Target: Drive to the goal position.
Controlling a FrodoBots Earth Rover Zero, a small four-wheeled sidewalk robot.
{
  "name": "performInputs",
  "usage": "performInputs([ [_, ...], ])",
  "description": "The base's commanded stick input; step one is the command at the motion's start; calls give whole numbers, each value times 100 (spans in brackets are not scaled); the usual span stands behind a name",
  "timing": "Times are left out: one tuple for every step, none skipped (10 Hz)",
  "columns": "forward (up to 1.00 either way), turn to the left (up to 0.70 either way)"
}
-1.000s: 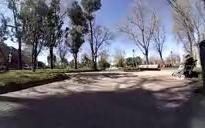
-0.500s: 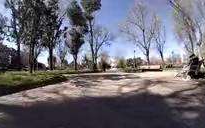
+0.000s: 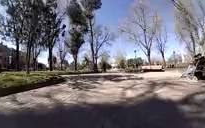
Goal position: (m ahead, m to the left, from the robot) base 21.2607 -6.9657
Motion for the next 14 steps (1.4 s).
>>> performInputs([
  [0,0],
  [0,0],
  [0,0],
  [39,0],
  [82,0],
  [85,0],
  [85,0],
  [85,0],
  [85,0],
  [85,0],
  [85,-16],
  [85,-34],
  [85,-34],
  [85,-34],
])
